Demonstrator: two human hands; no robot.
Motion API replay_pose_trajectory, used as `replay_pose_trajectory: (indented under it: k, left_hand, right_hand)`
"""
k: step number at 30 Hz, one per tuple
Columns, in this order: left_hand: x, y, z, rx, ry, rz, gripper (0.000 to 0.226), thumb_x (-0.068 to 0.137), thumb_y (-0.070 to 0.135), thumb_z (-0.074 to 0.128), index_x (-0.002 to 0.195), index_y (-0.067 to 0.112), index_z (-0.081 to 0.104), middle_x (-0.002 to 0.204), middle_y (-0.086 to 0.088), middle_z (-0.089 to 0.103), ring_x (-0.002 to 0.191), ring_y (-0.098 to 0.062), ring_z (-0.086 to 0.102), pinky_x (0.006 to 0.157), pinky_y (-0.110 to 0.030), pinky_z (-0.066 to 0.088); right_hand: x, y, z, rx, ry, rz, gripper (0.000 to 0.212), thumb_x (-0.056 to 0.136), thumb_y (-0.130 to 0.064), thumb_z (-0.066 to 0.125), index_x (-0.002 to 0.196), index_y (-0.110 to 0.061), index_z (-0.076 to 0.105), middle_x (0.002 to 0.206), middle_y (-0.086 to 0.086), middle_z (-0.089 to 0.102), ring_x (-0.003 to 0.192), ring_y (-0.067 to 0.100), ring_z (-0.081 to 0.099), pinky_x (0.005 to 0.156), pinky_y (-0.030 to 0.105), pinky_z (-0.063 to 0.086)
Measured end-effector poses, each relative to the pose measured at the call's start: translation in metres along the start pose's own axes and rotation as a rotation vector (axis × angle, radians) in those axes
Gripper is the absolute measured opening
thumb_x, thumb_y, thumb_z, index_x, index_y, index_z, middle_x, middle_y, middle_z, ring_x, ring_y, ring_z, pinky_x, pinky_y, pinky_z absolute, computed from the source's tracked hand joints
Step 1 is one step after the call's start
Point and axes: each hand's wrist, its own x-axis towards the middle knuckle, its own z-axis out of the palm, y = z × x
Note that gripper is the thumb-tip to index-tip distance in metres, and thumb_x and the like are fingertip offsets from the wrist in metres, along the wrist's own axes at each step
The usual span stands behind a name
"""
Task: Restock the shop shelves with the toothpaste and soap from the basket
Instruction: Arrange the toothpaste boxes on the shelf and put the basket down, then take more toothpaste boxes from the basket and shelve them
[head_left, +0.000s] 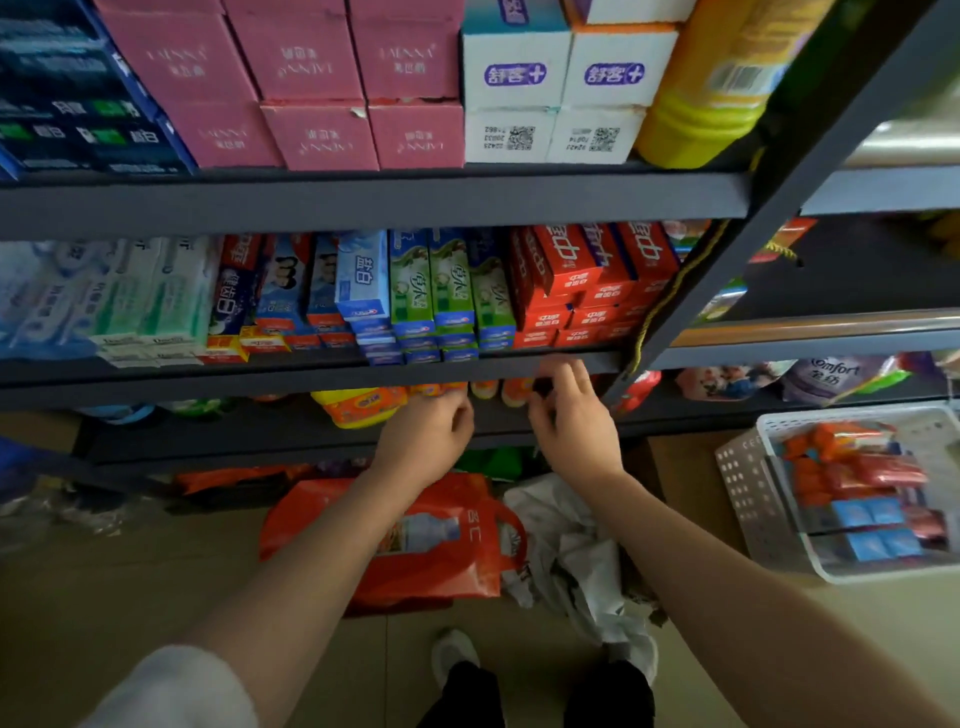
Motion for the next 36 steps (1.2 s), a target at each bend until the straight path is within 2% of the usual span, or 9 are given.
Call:
replay_pose_trajectory:
  k: [6, 10, 17, 20, 22, 26, 30, 33, 36]
  left_hand:
    - [-0.003, 0.077, 0.058, -0.028, -0.224, 0.061, 0.014, 0.087, 0.022, 0.050, 0.092, 0.019, 0.063, 0.083, -0.008, 0.069, 0.077, -0.030, 0.063, 0.060, -0.036, 0.048]
    - [0.002, 0.155, 0.102, -0.046, -0.388, 0.178, 0.016, 0.090, 0.021, 0.046, 0.092, 0.018, 0.062, 0.079, -0.001, 0.065, 0.073, -0.024, 0.058, 0.057, -0.029, 0.038]
    - [0.014, 0.284, 0.191, -0.051, -0.575, 0.244, 0.020, 0.090, 0.023, 0.046, 0.101, 0.020, 0.062, 0.099, -0.003, 0.067, 0.090, -0.023, 0.061, 0.075, -0.030, 0.049]
    - [0.024, 0.325, 0.226, -0.030, -0.599, 0.257, 0.023, 0.092, 0.022, 0.045, 0.109, 0.017, 0.060, 0.109, -0.002, 0.062, 0.096, -0.018, 0.057, 0.068, -0.021, 0.036]
    - [0.029, 0.343, 0.248, -0.038, -0.628, 0.207, 0.023, 0.092, 0.022, 0.045, 0.110, 0.017, 0.059, 0.110, -0.001, 0.060, 0.095, -0.017, 0.056, 0.069, -0.021, 0.036]
    - [0.043, 0.362, 0.285, -0.044, -0.675, 0.078, 0.021, 0.091, 0.022, 0.047, 0.108, 0.020, 0.059, 0.107, 0.000, 0.061, 0.086, -0.013, 0.054, 0.072, -0.027, 0.044]
    - [0.058, 0.376, 0.307, -0.081, -0.621, 0.056, 0.027, 0.091, 0.018, 0.047, 0.118, 0.020, 0.051, 0.108, 0.001, 0.060, 0.081, -0.011, 0.050, 0.067, -0.023, 0.035]
    - [0.068, 0.387, 0.323, 0.005, -0.528, 0.116, 0.041, 0.092, 0.021, 0.046, 0.133, 0.022, 0.039, 0.128, 0.000, 0.048, 0.104, -0.018, 0.052, 0.077, -0.028, 0.042]
    - [0.077, 0.397, 0.346, 0.186, -0.461, 0.203, 0.045, 0.091, 0.031, 0.050, 0.134, 0.022, 0.039, 0.131, -0.005, 0.042, 0.118, -0.025, 0.043, 0.090, -0.036, 0.043]
  right_hand:
    - [-0.073, 0.121, -0.053, -0.044, -0.050, 0.253, 0.011, 0.086, -0.009, 0.054, 0.094, -0.007, 0.060, 0.099, 0.011, 0.062, 0.085, 0.036, 0.061, 0.067, 0.039, 0.047]
    - [-0.113, 0.201, -0.099, -0.037, -0.010, 0.492, 0.009, 0.081, -0.003, 0.055, 0.088, -0.002, 0.060, 0.088, 0.019, 0.064, 0.082, 0.039, 0.061, 0.069, 0.042, 0.047]
    - [-0.160, 0.333, -0.170, -0.019, -0.027, 0.778, 0.023, 0.083, -0.004, 0.054, 0.105, 0.000, 0.059, 0.112, 0.025, 0.058, 0.099, 0.039, 0.058, 0.082, 0.041, 0.045]
    - [-0.158, 0.383, -0.183, -0.055, -0.136, 0.747, 0.043, 0.089, -0.007, 0.047, 0.132, -0.008, 0.046, 0.133, 0.023, 0.047, 0.119, 0.038, 0.047, 0.094, 0.039, 0.040]
    - [-0.152, 0.406, -0.184, -0.148, -0.324, 0.661, 0.057, 0.092, -0.011, 0.042, 0.146, -0.021, 0.023, 0.151, 0.014, 0.025, 0.134, 0.033, 0.031, 0.104, 0.040, 0.034]
    - [-0.136, 0.434, -0.178, -0.279, -0.547, 0.519, 0.063, 0.096, -0.022, 0.037, 0.145, -0.040, 0.003, 0.157, 0.001, -0.012, 0.140, 0.030, 0.018, 0.108, 0.045, 0.030]
    - [-0.120, 0.456, -0.180, -0.231, -0.513, 0.476, 0.052, 0.097, -0.041, 0.032, 0.144, -0.042, 0.008, 0.158, 0.000, -0.006, 0.140, 0.029, 0.021, 0.104, 0.046, 0.035]
    - [-0.116, 0.474, -0.187, -0.226, -0.447, 0.505, 0.054, 0.096, -0.043, 0.036, 0.144, -0.037, 0.013, 0.158, 0.003, 0.002, 0.139, 0.029, 0.024, 0.100, 0.046, 0.039]
    - [-0.116, 0.489, -0.193, -0.166, -0.416, 0.550, 0.054, 0.093, -0.042, 0.043, 0.141, -0.026, 0.024, 0.156, 0.006, 0.010, 0.136, 0.031, 0.030, 0.096, 0.047, 0.042]
